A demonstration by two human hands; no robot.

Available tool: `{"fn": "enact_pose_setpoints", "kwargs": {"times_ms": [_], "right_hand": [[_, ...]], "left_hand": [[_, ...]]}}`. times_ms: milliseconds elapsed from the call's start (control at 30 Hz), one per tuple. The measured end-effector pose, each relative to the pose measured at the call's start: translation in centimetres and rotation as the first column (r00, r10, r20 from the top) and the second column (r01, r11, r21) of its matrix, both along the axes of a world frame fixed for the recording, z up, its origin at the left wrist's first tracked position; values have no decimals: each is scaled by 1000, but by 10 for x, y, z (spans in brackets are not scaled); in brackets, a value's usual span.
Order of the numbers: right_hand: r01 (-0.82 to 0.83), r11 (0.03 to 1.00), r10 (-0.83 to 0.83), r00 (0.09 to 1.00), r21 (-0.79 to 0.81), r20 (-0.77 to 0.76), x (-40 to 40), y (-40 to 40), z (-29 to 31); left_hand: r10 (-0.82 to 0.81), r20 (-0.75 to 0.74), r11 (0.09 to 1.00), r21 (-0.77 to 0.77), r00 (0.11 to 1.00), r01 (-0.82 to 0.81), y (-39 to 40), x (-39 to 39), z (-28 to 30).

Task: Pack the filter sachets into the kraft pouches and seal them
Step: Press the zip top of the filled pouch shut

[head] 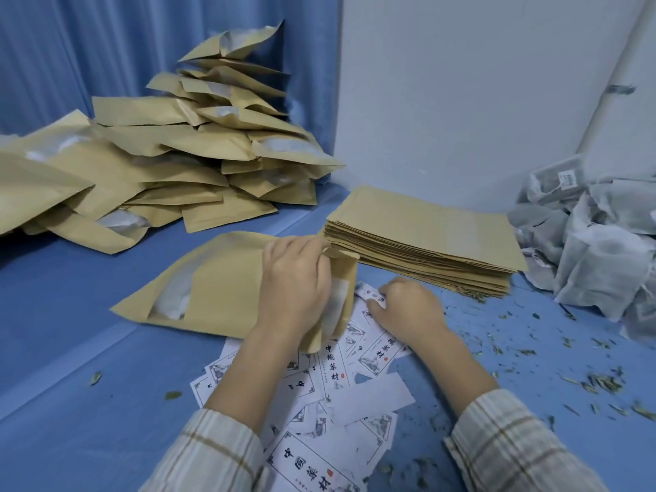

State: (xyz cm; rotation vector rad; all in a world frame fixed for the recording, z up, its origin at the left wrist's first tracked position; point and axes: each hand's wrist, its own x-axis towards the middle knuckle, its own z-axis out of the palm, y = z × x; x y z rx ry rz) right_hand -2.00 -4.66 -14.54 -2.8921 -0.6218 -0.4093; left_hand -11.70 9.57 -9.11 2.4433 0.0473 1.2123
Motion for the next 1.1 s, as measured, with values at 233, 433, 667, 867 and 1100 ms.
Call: {"fn": "enact_pose_setpoints", "kwargs": {"times_ms": [233, 433, 667, 867, 1100], "right_hand": [[-208, 808, 335, 932, 551, -139, -16, -34, 66], [-387, 693, 549, 830, 609, -97, -51, -56, 110], [-576, 803, 580, 814, 151, 22, -70, 4, 98], [-451, 888, 461, 869, -93, 180, -77, 17, 110], [-626, 765, 637, 770, 153, -38, -99, -30, 165]], "left_hand": [[-97, -94, 984, -161, 991, 81, 8, 2, 14], [-115, -148, 963, -258, 982, 74, 15, 3, 28], [-296, -86, 877, -419, 951, 235, 1, -8, 51], [-363, -61, 847, -437, 930, 302, -9, -22, 70], [-399, 2, 792, -503, 917, 346, 0, -27, 100]]}}
